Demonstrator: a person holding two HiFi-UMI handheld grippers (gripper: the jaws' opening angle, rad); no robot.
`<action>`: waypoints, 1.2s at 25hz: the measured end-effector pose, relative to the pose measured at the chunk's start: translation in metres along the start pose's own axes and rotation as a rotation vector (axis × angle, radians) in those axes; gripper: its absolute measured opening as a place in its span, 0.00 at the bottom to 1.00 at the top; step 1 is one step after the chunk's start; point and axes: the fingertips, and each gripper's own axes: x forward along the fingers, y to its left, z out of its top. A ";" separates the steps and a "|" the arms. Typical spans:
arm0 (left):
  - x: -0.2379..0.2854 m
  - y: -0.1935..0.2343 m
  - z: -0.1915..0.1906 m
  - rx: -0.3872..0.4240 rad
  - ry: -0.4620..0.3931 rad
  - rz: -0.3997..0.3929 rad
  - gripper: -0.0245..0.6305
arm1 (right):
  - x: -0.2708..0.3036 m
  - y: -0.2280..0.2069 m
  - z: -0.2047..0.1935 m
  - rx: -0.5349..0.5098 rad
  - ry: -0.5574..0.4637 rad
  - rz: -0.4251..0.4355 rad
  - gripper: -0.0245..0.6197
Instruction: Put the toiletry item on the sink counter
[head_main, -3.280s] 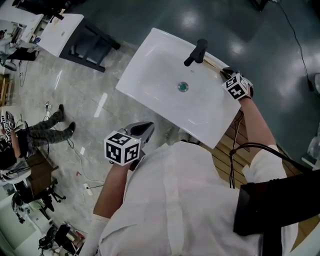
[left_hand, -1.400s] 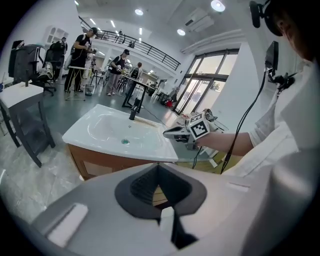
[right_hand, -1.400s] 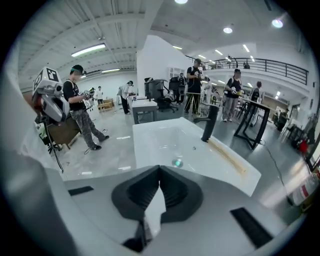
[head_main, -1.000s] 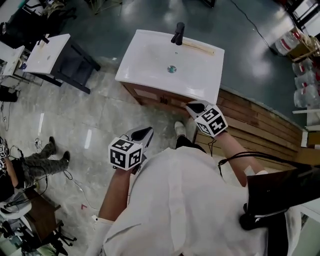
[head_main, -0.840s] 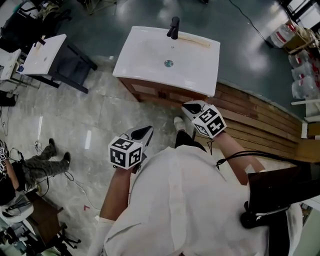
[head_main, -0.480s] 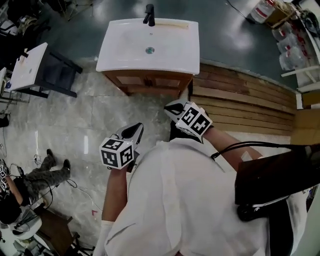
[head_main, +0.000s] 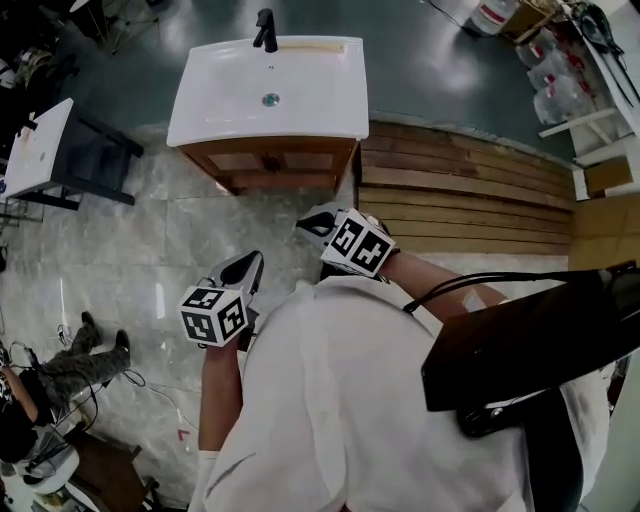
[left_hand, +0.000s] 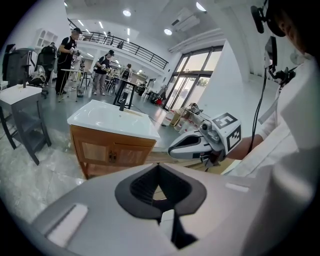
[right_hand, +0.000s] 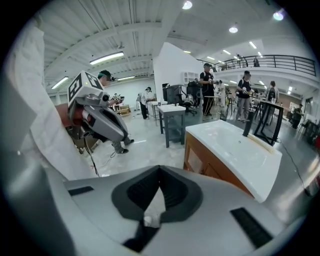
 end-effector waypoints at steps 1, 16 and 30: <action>-0.001 0.000 0.000 -0.001 -0.001 0.002 0.05 | 0.001 0.001 0.001 -0.005 -0.002 0.003 0.05; 0.006 -0.004 0.006 -0.002 0.004 0.006 0.05 | 0.000 0.000 0.006 -0.027 -0.010 0.030 0.05; 0.026 -0.015 0.016 0.014 0.028 -0.027 0.05 | -0.015 -0.018 -0.004 0.001 -0.008 0.006 0.05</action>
